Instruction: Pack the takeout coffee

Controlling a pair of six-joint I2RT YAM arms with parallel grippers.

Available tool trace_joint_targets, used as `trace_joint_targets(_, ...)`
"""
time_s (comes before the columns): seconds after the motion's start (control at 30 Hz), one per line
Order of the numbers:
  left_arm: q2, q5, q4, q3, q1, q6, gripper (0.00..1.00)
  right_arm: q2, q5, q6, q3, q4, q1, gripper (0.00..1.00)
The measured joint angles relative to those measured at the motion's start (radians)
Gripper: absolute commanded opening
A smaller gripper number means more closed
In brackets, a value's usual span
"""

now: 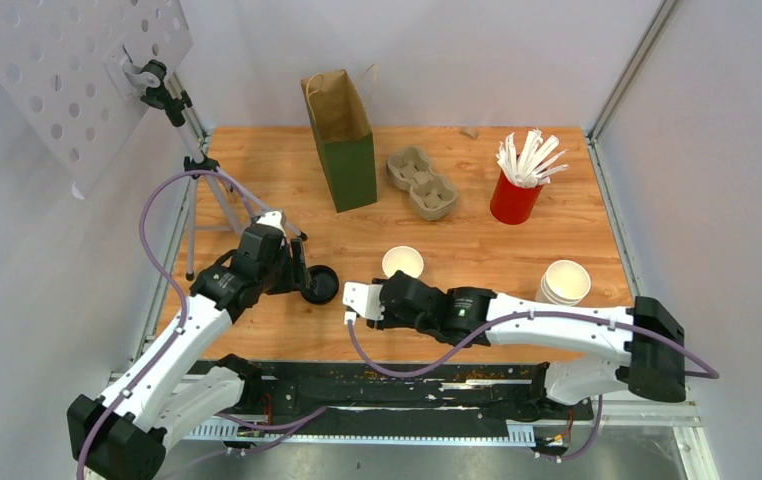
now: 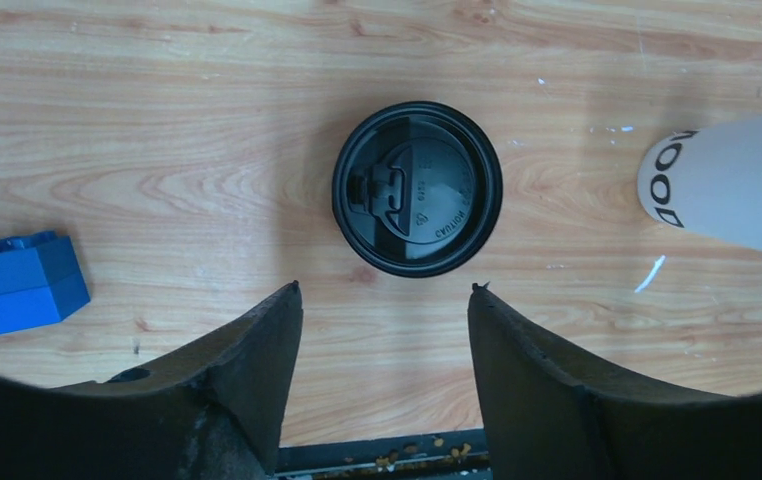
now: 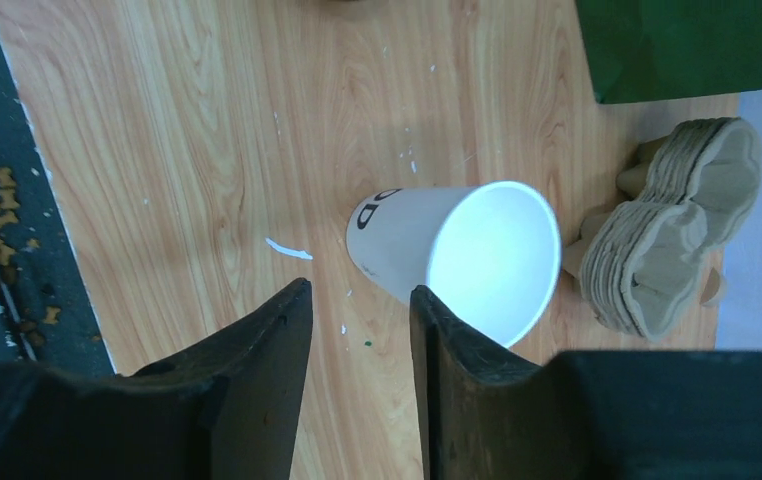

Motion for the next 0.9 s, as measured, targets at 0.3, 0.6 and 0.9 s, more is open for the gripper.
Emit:
trace_joint_targets(0.3, 0.082, -0.074, 0.071, -0.018, 0.017, -0.001, 0.53, -0.182, -0.04, 0.133, 0.066, -0.04, 0.005, 0.61)
trace_joint_targets(0.6, 0.167, -0.04, 0.172, -0.054, 0.088, 0.01, 0.42, -0.324, -0.049, 0.249, 0.051, 0.012, 0.005, 0.59)
trace_joint_targets(0.9, 0.255, 0.006, 0.246, -0.125, 0.089, 0.015, 0.33, -0.362, -0.048, 0.283, 0.014, 0.034, 0.005, 0.59)
